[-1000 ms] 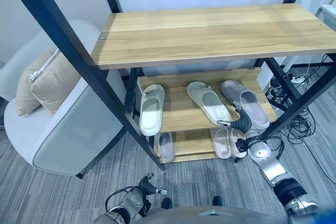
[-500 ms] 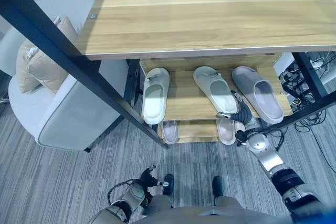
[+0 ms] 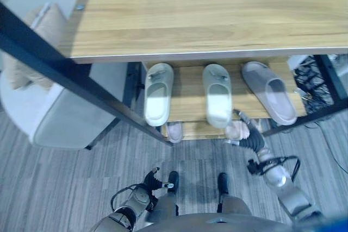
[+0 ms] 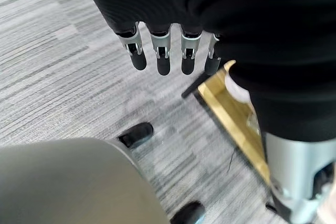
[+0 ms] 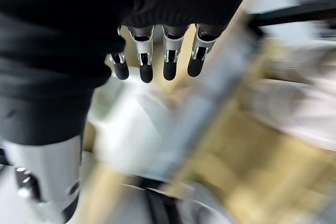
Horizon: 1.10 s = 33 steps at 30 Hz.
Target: Arrange the slippers neatly on the shoe rack.
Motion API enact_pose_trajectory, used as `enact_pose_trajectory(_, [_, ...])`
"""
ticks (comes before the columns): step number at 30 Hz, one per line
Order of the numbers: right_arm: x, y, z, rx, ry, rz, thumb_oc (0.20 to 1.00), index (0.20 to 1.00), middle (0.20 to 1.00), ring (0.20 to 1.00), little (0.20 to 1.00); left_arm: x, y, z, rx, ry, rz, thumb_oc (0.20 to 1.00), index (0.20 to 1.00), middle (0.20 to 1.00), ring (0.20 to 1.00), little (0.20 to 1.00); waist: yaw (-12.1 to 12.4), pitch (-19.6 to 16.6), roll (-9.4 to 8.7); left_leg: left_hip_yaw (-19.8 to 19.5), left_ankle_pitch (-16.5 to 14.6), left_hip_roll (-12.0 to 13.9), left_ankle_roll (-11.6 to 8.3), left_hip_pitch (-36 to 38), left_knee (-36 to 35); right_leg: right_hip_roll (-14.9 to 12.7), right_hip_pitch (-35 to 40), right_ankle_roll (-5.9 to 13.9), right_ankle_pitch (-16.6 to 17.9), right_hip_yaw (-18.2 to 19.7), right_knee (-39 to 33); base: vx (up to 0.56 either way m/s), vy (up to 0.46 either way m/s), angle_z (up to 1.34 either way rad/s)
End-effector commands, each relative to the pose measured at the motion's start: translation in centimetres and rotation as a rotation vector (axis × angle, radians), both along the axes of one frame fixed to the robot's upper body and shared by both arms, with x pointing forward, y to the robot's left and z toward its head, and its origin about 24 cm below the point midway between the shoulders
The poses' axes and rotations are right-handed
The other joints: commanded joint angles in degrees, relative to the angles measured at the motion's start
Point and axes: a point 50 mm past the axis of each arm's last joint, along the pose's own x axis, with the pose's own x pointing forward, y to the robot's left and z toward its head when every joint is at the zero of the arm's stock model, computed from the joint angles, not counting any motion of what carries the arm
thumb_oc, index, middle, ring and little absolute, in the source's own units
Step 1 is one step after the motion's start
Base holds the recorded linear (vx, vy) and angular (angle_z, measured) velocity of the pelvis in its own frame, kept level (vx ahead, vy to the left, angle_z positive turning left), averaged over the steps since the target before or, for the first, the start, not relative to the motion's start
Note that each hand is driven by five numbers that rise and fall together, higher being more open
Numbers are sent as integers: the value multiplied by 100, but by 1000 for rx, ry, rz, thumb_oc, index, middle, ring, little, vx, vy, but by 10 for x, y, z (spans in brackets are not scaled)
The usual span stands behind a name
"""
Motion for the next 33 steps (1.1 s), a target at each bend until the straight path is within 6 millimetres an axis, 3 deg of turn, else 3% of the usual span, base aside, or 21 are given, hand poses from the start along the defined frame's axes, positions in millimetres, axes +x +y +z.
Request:
enact_pose_trajectory(1, [46, 22, 53, 64, -257, 92, 1000, 1000, 1000, 1000, 1000, -11, -14, -7, -20, 56, -14, 1000, 1000, 1000, 1000, 1000, 305, 11, 50, -175, -299, -270, 113, -71, 39, -137, 228, 312, -238, -222, 42, -11, 19, 5])
enact_pose_trajectory(6, [53, 34, 56, 61, -275, 131, 1000, 1000, 1000, 1000, 1000, -11, -14, -7, -23, 55, -7, 1000, 1000, 1000, 1000, 1000, 373, 27, 33, -218, -294, -276, 107, -106, 39, -142, 232, 312, -250, -282, 42, 16, 10, 5])
enact_pose_trajectory(7, [54, 29, 73, 67, -386, 80, 1000, 1000, 1000, 1000, 1000, -12, -15, -8, -24, 53, 11, 1000, 1000, 1000, 1000, 1000, 364, 27, 47, -232, -304, -276, 113, -105, 39, -137, 232, 315, -261, -288, 42, 41, 33, 10])
enact_pose_trajectory(9, [52, 24, 88, 91, -467, 43, 1000, 1000, 1000, 1000, 1000, -12, -17, -8, -31, 48, 13, 1000, 1000, 1000, 1000, 1000, 332, 16, 69, -222, -311, -265, 112, -96, 39, -135, 227, 319, -268, -291, 42, 18, 19, 2])
enact_pose_trajectory(18, [52, 10, 97, 126, -509, -36, 1000, 1000, 1000, 1000, 1000, -16, -17, -9, -50, 59, 36, 1000, 1000, 1000, 1000, 1000, 271, -56, 85, -193, -362, -242, 107, -19, 39, -118, 283, 306, -292, -274, 42, 3, 0, 0])
enact_pose_trajectory(26, [87, -10, 99, 82, -520, -209, 1000, 1000, 1000, 1000, 1000, -20, -14, -10, -43, 72, 35, 1000, 1000, 1000, 1000, 1000, 463, 52, 140, -283, -249, -271, 80, -314, 39, -131, 55, 296, -250, -341, 42, -4, 0, 4])
enact_pose_trajectory(33, [112, -23, 105, 162, -521, -356, 1000, 1000, 1000, 1000, 1000, -13, -16, -8, -44, 48, 30, 1000, 1000, 1000, 1000, 1000, 697, 138, 198, -432, -120, -345, 25, -683, 39, -176, -190, 306, -189, -477, 42, -14, 9, 15])
